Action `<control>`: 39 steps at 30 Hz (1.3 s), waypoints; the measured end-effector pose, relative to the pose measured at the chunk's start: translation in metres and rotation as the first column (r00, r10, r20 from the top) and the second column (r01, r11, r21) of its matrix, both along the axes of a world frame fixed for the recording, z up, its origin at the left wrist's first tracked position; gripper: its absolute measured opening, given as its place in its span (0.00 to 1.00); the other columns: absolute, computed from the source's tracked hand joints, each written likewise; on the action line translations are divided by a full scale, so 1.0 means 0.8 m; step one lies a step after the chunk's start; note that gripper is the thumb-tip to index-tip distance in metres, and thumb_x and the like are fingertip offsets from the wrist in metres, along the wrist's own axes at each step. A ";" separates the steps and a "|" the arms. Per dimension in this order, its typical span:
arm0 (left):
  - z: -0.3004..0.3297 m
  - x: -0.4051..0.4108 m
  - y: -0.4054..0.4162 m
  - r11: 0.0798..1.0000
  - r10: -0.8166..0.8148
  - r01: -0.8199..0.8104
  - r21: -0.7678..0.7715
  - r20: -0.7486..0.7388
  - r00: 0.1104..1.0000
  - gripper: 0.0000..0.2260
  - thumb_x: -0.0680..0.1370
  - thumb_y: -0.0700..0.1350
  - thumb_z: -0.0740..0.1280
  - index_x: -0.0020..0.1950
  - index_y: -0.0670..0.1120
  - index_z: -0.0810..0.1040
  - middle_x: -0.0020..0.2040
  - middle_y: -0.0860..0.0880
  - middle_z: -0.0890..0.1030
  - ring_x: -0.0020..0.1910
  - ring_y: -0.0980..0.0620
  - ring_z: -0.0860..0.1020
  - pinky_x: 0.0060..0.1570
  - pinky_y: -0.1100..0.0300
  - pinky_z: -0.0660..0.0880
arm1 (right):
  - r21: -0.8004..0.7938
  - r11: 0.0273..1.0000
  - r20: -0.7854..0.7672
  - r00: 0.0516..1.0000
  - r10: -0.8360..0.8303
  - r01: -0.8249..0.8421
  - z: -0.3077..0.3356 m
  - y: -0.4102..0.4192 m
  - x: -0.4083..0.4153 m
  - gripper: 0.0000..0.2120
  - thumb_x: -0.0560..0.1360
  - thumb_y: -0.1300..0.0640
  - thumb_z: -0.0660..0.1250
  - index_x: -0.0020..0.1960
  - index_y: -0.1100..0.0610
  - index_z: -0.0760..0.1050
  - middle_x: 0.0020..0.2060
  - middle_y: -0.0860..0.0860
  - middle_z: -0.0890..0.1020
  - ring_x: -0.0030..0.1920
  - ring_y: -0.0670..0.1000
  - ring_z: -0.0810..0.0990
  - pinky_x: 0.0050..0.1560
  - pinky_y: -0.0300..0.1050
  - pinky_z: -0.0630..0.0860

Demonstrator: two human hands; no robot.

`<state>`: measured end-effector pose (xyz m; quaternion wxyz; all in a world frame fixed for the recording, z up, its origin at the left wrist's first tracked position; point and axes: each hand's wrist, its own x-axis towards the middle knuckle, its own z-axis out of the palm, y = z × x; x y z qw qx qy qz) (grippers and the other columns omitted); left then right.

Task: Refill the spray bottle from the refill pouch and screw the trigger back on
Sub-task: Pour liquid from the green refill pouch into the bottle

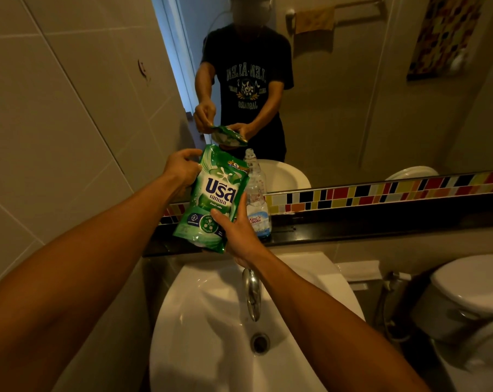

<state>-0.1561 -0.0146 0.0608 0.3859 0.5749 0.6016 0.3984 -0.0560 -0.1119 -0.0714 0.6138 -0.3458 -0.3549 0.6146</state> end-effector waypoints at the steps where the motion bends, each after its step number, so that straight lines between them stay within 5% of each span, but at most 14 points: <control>1: 0.001 0.001 0.000 1.000 -0.001 0.001 -0.002 0.002 1.000 0.22 0.77 0.30 0.64 0.69 0.46 0.74 0.49 0.46 0.80 0.38 0.53 0.79 0.30 0.63 0.75 | 0.000 1.000 -0.006 1.000 -0.001 0.001 0.001 0.000 0.000 0.46 0.82 0.65 0.68 0.84 0.38 0.45 0.70 0.56 0.79 0.66 0.58 0.82 0.61 0.61 0.83; 8: 0.005 0.005 0.000 1.000 -0.024 0.024 0.008 -0.017 1.000 0.22 0.76 0.29 0.64 0.69 0.45 0.74 0.54 0.42 0.80 0.41 0.50 0.80 0.34 0.61 0.76 | -0.012 1.000 -0.012 1.000 -0.005 0.005 0.002 0.002 -0.002 0.44 0.82 0.64 0.69 0.84 0.37 0.47 0.71 0.56 0.79 0.67 0.59 0.81 0.63 0.65 0.81; 23: 0.007 0.001 0.005 1.000 -0.018 0.017 -0.017 -0.044 0.999 0.22 0.76 0.31 0.66 0.68 0.46 0.75 0.44 0.49 0.80 0.38 0.53 0.80 0.27 0.63 0.76 | -0.018 1.000 -0.016 1.000 0.006 -0.006 0.002 0.003 -0.006 0.44 0.81 0.63 0.69 0.83 0.37 0.48 0.72 0.56 0.78 0.69 0.60 0.80 0.66 0.72 0.77; 30: 0.010 0.003 0.003 1.000 -0.021 0.022 0.005 -0.050 0.999 0.22 0.77 0.31 0.65 0.69 0.46 0.75 0.57 0.42 0.80 0.39 0.53 0.80 0.27 0.64 0.76 | -0.015 1.000 -0.032 0.999 0.003 -0.003 0.005 -0.001 -0.008 0.46 0.82 0.63 0.69 0.83 0.35 0.44 0.72 0.55 0.78 0.68 0.59 0.81 0.65 0.68 0.79; 39: 0.017 0.005 -0.002 1.000 -0.030 0.029 -0.012 -0.060 0.998 0.21 0.78 0.30 0.64 0.68 0.46 0.74 0.60 0.40 0.79 0.38 0.51 0.80 0.24 0.64 0.77 | -0.012 1.000 -0.043 0.999 -0.009 0.009 0.009 -0.003 -0.010 0.45 0.82 0.63 0.69 0.83 0.36 0.45 0.72 0.55 0.78 0.68 0.59 0.81 0.63 0.66 0.80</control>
